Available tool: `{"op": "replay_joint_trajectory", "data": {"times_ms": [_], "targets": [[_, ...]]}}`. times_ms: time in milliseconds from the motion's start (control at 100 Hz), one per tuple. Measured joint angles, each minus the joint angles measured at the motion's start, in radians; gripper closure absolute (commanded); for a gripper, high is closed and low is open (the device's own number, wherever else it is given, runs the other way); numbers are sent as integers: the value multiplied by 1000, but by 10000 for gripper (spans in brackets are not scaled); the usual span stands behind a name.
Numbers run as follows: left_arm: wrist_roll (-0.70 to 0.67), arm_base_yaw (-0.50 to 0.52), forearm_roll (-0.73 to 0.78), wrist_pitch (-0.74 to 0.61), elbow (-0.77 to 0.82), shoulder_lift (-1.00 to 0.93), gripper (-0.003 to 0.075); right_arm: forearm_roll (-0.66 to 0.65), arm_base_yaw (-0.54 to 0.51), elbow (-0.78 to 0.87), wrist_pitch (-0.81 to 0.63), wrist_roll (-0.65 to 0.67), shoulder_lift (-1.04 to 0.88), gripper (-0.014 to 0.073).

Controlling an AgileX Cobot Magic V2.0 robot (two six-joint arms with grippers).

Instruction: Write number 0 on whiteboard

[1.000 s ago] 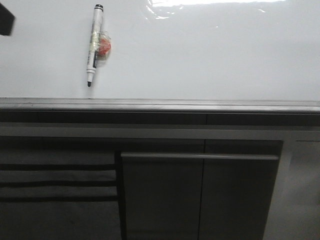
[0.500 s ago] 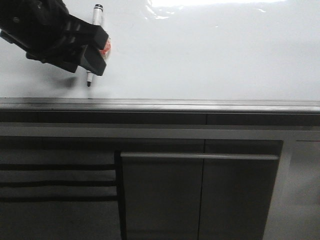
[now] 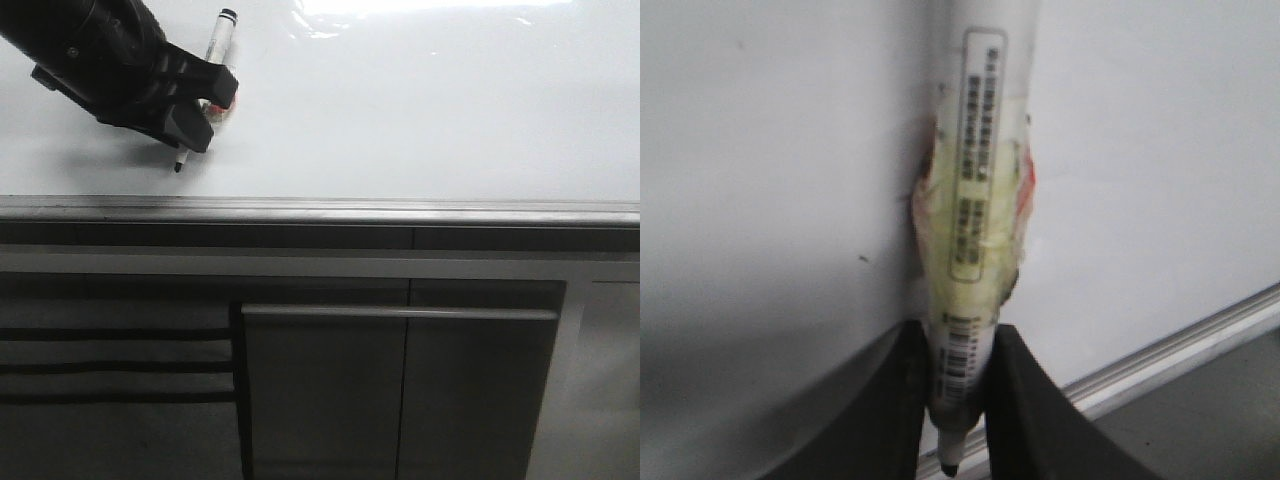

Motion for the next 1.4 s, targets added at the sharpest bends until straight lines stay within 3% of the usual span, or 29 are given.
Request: {"op": "replay_joint_trajectory", "data": {"times_ms": [240, 350, 510, 710, 880, 1050, 1400], "targets": [[0, 0, 91, 40, -2, 0, 741, 12, 0, -2, 4, -26, 2, 283], [30, -8, 186, 145, -3, -27, 740, 92, 5, -34, 48, -158, 28, 283], [201, -75, 237, 338, -5, -100, 741, 222, 43, -116, 162, -376, 149, 283], [395, -237, 238, 541, -12, -142, 740, 276, 197, -243, 305, -624, 393, 282], [473, -341, 193, 668, -56, -145, 740, 276, 386, -360, 315, -835, 578, 283], [546, -378, 91, 764, -125, -145, 740, 273, 507, -466, 295, -884, 710, 283], [626, -382, 20, 809, -209, -145, 741, 272, 601, -556, 275, -932, 825, 283]]}}
